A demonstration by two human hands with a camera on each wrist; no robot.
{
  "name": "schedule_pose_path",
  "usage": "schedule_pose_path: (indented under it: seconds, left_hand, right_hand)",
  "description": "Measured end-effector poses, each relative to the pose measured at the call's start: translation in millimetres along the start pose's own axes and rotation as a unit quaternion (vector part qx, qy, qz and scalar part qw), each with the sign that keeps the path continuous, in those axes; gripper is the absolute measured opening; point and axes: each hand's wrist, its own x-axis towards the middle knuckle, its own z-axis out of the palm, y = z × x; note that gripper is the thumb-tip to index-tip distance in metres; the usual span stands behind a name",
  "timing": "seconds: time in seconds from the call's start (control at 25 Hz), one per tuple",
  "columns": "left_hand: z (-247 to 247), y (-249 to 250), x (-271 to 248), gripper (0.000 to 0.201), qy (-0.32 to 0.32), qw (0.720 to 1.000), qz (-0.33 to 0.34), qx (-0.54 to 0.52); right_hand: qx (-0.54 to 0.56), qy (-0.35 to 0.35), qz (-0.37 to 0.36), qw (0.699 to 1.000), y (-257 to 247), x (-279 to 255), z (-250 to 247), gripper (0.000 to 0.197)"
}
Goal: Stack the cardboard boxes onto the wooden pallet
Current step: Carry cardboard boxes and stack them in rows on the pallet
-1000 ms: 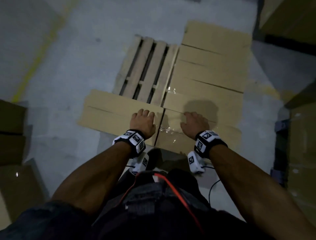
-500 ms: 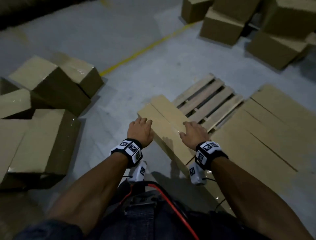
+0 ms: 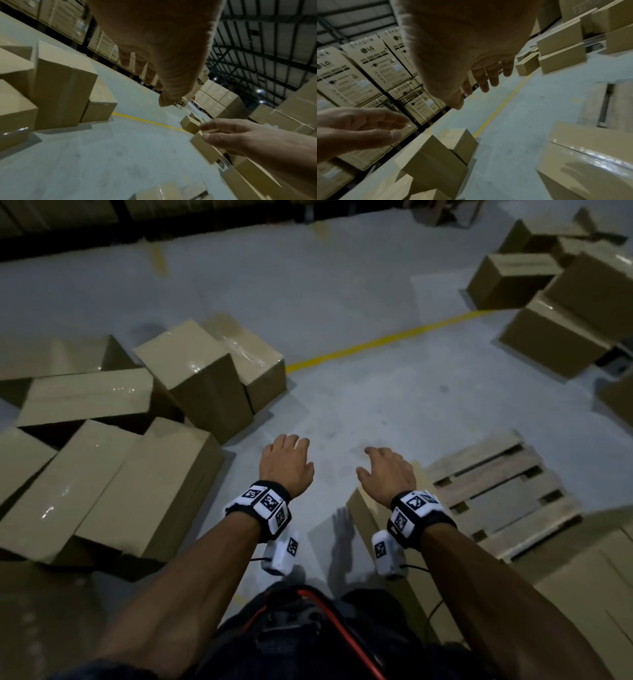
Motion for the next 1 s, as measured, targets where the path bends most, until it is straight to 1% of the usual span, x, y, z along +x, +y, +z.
schedule_pose_path:
  seconds: [0.12,0.28,0.36,0.48,0.56,0.64,0.72,0.84,0.88,1.0]
  left_hand:
    - [-22,-40,37,0.046,0.013,0.999,-0.031,-0.009]
    - [-37,-82,86,0.047,0.019,0.997,-0.078,-0.01]
    - [-41,-103,121,0.048,0.015,0.995,-0.1,-0.013]
    - [-47,-132,189,0.047,0.012,0.991,-0.13,-0.011]
    - [-58,-146,242,0.048,0.006,0.988,-0.152,-0.004]
    - [-80,-156,300,0.049,0.005,0.985,-0.173,-0.01]
    - [-104,-163,350,0.048,0.022,0.982,-0.187,-0.015]
    - [-138,-171,417,0.05,0.038,0.979,-0.196,-0.027]
    - [-143,-174,435,0.051,0.038,0.979,-0.197,-0.024]
    - [-153,-187,509,0.05,0.047,0.976,-0.206,-0.045]
  right_hand:
    - [-0.005,0.002,-0.029,1.0,-41,51,-18,0.054]
    - [-0.011,-0.005,-0.063,0.998,-76,123,-29,0.054]
    - [-0.013,-0.011,-0.088,0.996,-93,173,-32,0.054]
    - [-0.006,-0.018,-0.116,0.993,-115,260,-43,0.054]
    - [-0.011,-0.026,-0.131,0.991,-126,321,-59,0.054]
    - [-0.016,-0.041,-0.15,0.988,-138,387,-84,0.054]
    - [-0.026,-0.04,-0.168,0.985,-148,441,-110,0.054]
    - [-0.031,-0.033,-0.184,0.982,-164,509,-153,0.053]
    - [-0.032,-0.027,-0.188,0.981,-168,526,-163,0.052]
    - [-0.033,-0.017,-0.19,0.981,-178,596,-192,0.053]
